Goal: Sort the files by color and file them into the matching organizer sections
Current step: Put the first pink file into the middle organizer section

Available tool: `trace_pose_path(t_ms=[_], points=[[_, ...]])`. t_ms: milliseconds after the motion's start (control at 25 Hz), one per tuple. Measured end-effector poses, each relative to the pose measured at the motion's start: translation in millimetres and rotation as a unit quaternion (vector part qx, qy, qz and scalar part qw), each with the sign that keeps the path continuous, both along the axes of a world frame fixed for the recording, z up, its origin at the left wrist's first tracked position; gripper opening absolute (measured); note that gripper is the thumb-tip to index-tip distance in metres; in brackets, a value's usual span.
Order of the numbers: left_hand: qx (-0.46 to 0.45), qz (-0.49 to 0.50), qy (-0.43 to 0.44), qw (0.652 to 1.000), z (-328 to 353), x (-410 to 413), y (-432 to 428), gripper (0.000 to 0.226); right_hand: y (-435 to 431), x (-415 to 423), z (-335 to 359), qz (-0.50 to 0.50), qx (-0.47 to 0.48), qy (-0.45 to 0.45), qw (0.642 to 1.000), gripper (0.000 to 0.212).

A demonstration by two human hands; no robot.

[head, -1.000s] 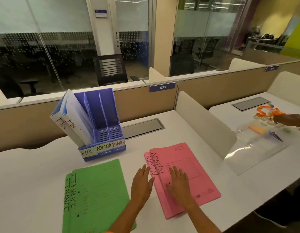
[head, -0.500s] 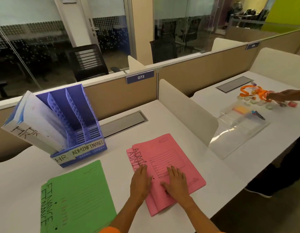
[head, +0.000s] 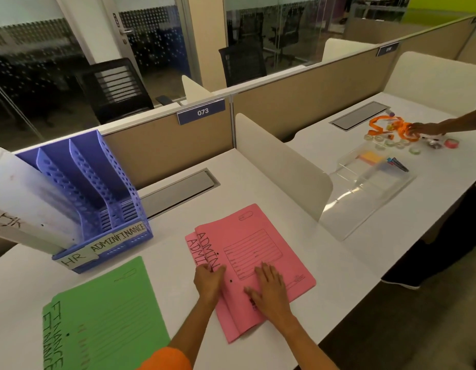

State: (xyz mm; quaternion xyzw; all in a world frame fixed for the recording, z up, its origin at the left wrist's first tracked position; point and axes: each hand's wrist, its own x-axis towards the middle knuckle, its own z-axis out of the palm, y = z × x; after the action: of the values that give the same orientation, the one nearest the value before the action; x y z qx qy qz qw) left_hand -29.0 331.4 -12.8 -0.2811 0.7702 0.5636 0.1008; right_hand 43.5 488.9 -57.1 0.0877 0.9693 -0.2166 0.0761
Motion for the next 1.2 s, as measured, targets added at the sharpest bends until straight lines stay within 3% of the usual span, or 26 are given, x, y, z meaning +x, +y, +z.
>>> trace_pose_path(t_ms=[120,280,440,560,640,720,800,920,1000,1200], points=[[0.031,-0.018,-0.003,0.999,9,-5,4,0.023,1,0,-3,-0.009,-0.014,0.009,1.0,0.077],[0.099,-0.063,0.039,0.992,23,-3,20,0.041,2,-1,0,-0.036,-0.042,0.026,0.998,0.072],[0.148,-0.066,0.104,0.981,47,1,22,0.036,10,-9,23,-0.111,-0.076,0.098,0.986,0.07],[0.176,-0.052,0.165,0.969,71,0,12,0.04,5,-20,51,-0.207,-0.122,0.158,0.958,0.08],[0.18,-0.034,0.206,0.961,90,-1,-3,0.04,-6,-30,68,-0.289,-0.203,0.171,0.92,0.092],[0.175,-0.014,0.237,0.955,110,0,-21,0.038,-21,-43,77,-0.353,-0.328,0.127,0.867,0.092],[0.164,0.008,0.261,0.951,126,3,-40,0.036,-40,-60,85,-0.396,-0.479,0.063,0.781,0.076],[0.14,0.045,0.283,0.948,144,8,-73,0.036,-77,-78,93,-0.395,-0.669,0.038,0.628,0.039],[0.117,0.065,0.288,0.948,156,11,-96,0.041,-104,-85,97,-0.384,-0.702,0.021,0.599,0.032],[0.063,0.173,0.301,0.936,189,24,-146,0.044,-170,-97,112,-0.344,-0.733,0.012,0.586,0.024]])
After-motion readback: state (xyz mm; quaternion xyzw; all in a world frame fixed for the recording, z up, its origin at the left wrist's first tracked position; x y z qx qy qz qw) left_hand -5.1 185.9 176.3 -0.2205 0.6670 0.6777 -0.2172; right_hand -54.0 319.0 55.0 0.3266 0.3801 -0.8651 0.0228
